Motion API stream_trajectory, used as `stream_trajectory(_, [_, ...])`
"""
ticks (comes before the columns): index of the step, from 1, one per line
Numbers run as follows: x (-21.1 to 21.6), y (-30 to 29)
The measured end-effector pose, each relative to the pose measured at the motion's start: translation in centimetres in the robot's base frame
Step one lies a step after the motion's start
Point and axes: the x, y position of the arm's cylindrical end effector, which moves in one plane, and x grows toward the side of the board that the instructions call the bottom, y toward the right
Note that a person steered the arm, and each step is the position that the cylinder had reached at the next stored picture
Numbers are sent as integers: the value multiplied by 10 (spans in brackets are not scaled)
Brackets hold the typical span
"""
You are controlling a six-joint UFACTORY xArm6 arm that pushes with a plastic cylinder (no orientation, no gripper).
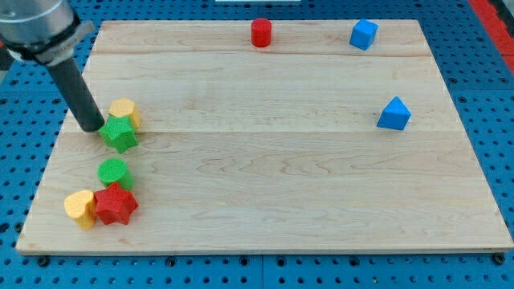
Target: Push red circle to right side of yellow hexagon
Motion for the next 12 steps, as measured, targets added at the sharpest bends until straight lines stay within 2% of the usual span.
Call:
stream_trajectory(1, [-56, 24])
stream_trajectory(2, [-47, 56])
stream_trajectory(3, [12, 56])
stream_trajectory(4, [18, 60])
stream_trajectory(5, [-48, 127])
stream_trajectory(6, [-112, 223])
stream_trajectory(7, [-154, 313])
stream_trajectory(8, [-215, 317])
stream_trajectory(9, [-210, 257])
stream_trajectory(10, [-143, 180])
stream_trajectory(12, [-128, 158])
